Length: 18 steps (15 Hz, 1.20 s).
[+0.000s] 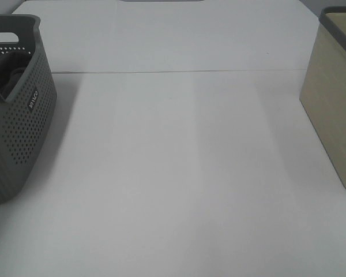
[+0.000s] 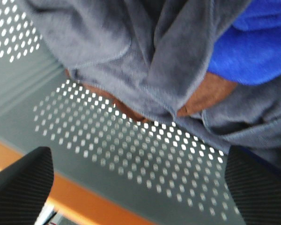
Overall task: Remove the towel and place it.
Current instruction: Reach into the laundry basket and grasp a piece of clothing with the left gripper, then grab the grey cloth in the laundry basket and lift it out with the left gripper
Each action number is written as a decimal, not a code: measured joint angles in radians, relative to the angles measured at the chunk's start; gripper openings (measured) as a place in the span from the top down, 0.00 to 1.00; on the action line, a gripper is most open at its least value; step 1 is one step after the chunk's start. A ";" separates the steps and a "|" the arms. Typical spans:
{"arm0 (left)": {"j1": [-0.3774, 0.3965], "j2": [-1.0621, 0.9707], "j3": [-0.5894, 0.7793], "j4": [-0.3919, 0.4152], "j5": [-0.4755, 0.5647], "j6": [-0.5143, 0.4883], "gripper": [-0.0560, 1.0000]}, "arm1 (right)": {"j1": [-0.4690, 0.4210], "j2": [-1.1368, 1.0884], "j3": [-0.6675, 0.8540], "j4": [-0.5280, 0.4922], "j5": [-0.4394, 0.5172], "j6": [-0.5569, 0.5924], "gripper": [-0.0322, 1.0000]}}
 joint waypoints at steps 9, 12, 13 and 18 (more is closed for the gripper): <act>-0.063 0.201 0.000 0.031 -0.120 0.071 0.09 | 0.000 0.000 0.000 0.000 0.000 0.000 0.31; -0.063 0.202 0.000 0.044 -0.104 0.071 0.31 | 0.000 0.000 0.000 0.000 0.000 0.000 0.31; -0.063 0.202 0.000 0.046 -0.088 0.070 0.43 | 0.000 0.000 0.000 0.000 0.000 0.000 0.31; -0.063 0.202 0.000 0.030 -0.056 -0.016 0.86 | 0.000 0.000 0.000 0.000 0.000 0.000 0.31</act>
